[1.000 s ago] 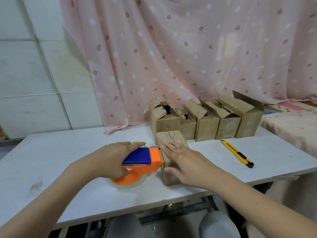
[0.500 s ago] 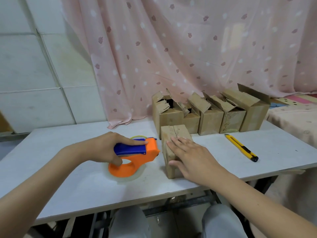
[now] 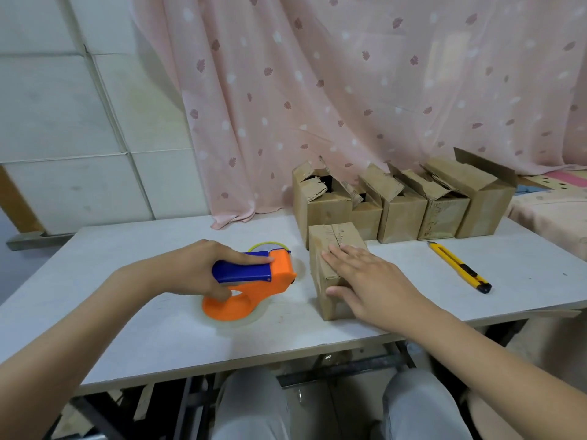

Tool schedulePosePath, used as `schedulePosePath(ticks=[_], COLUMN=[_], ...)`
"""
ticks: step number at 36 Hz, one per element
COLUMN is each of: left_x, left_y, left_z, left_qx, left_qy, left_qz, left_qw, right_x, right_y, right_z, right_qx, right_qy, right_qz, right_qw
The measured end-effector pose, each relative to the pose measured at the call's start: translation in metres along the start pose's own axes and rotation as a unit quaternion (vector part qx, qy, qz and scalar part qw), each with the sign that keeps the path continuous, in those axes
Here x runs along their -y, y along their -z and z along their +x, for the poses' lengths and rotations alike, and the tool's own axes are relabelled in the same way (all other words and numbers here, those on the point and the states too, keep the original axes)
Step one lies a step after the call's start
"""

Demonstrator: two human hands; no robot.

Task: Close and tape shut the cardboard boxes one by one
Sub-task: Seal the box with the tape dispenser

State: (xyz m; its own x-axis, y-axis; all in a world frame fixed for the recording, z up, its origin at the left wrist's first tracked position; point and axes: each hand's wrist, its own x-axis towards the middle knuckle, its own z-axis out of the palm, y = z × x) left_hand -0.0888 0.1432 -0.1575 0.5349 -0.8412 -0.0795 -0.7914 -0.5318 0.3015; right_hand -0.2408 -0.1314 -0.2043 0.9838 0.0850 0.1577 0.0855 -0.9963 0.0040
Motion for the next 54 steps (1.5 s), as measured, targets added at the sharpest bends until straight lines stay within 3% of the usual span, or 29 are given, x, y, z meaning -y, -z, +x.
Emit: schedulePosePath(ticks=[4,12,16,19,25,32,40,49,54], left_x=[0.000,-0.007,-0.007,-0.006,-0.005,-0.008,-0.011,-0.014,-0.016], left_y=[-0.004,-0.004,-0.004,-0.004,-0.005,-0.004,-0.006,-0.002,0.000], left_z=[0.000,0.006,0.006,0.007,0.005,0.008,0.006,0.001,0.001], left_qx=[-0.021,-0.014,-0.015,-0.019,-0.016,-0.020,-0.035,-0.047,-0.051], left_qy=[-0.015,-0.020,-0.024,-0.026,-0.028,-0.031,-0.043,-0.051,-0.053], left_qz=[0.006,0.029,0.031,0.038,0.040,0.051,0.046,-0.004,0.001], left_qw=[1.000,0.999,0.999,0.999,0.999,0.998,0.997,0.998,0.997], right_x=[0.010,0.019,0.027,0.033,0.036,0.036,0.022,-0.011,-0.021], right_y=[0.016,0.044,0.054,0.064,0.069,0.070,0.079,0.068,0.062], right_z=[0.004,0.050,0.062,0.061,0.075,0.091,0.078,0.064,0.056], right_qx=[0.012,-0.018,0.083,0.162,0.255,0.311,0.313,0.205,0.180], right_qy=[-0.039,-0.210,-0.263,-0.245,-0.237,-0.213,-0.255,-0.312,-0.318], right_qz=[0.092,0.201,0.177,0.127,0.038,-0.015,0.107,0.332,0.385], right_qw=[0.995,0.957,0.945,0.948,0.937,0.926,0.909,0.866,0.847])
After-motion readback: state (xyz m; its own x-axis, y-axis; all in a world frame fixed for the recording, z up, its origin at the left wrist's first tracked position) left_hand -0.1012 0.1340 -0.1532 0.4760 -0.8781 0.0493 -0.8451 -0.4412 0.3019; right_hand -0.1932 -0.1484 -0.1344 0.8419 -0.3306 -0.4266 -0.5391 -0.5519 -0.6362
